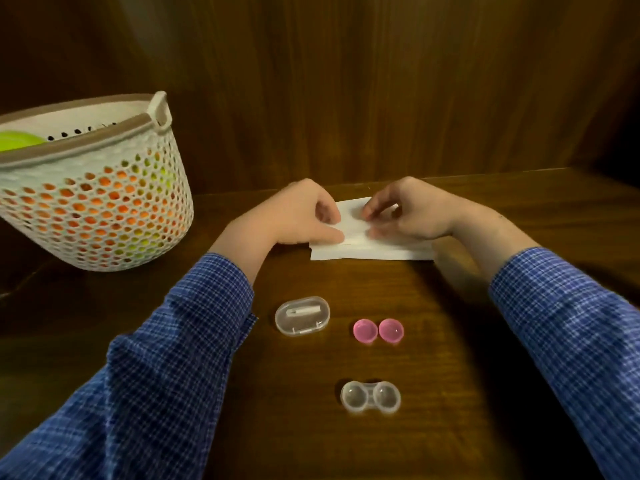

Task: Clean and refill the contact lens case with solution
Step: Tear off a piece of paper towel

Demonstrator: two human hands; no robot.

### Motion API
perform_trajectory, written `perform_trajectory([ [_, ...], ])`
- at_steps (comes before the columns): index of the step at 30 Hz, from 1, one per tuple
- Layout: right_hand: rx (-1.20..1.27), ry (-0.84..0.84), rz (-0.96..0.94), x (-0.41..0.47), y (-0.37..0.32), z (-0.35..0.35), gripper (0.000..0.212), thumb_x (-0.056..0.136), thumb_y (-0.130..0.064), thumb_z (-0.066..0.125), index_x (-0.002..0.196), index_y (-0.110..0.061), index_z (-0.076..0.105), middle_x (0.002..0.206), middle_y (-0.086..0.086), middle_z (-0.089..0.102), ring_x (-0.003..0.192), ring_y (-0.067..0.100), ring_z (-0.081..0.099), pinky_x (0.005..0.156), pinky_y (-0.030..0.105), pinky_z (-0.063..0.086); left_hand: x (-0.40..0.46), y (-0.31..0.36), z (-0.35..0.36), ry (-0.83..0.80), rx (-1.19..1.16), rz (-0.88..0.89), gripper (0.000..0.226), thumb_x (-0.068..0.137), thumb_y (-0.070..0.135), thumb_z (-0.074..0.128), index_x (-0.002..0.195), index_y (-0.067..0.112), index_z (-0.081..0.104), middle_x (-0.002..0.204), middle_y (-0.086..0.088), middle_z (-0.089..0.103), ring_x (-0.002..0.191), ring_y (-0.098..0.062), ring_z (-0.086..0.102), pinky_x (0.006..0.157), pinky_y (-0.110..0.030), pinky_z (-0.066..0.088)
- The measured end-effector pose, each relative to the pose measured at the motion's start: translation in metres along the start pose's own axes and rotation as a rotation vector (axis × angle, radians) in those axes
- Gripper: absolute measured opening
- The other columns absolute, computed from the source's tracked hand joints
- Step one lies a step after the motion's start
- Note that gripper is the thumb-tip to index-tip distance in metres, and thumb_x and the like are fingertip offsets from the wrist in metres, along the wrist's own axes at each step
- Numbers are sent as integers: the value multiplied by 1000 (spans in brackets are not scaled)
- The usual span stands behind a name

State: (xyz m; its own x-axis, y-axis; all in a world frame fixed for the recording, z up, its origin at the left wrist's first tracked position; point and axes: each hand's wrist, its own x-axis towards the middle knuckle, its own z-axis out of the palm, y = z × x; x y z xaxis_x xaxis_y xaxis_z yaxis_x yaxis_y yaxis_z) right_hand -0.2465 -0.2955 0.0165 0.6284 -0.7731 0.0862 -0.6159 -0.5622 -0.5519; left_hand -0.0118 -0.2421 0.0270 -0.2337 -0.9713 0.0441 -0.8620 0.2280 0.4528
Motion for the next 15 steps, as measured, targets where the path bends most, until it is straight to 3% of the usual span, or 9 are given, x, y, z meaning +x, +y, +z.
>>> perform_trajectory([
  [4, 59, 29, 8, -1, 6, -1, 18, 87, -16, 81, 101, -26, 76, 105, -14, 72, 94, -3, 67, 74, 4, 49, 2, -4, -2, -13, -6, 16, 12, 85, 28, 84, 94, 35, 78, 102, 18, 70, 94, -1, 63, 69, -12, 43],
  [10, 72, 64, -11, -1, 8, 2, 15, 87, -13, 80, 94, -26, 77, 101, -10, 74, 93, 2, 69, 81, 12, 54, -1, -6, -7, -12, -78, 15, 8, 90, 23, 79, 95, 28, 82, 104, 13, 74, 99, -9, 67, 81, -22, 55],
  [15, 63, 70, -11, 0, 9, 4, 17, 85, -13, 82, 101, -18, 79, 100, -10, 74, 88, -6, 69, 74, 5, 53, 1, -6, -5, -9, -77, 9, 8, 91, 22, 78, 95, 27, 82, 102, 12, 75, 98, -9, 68, 80, -21, 56],
])
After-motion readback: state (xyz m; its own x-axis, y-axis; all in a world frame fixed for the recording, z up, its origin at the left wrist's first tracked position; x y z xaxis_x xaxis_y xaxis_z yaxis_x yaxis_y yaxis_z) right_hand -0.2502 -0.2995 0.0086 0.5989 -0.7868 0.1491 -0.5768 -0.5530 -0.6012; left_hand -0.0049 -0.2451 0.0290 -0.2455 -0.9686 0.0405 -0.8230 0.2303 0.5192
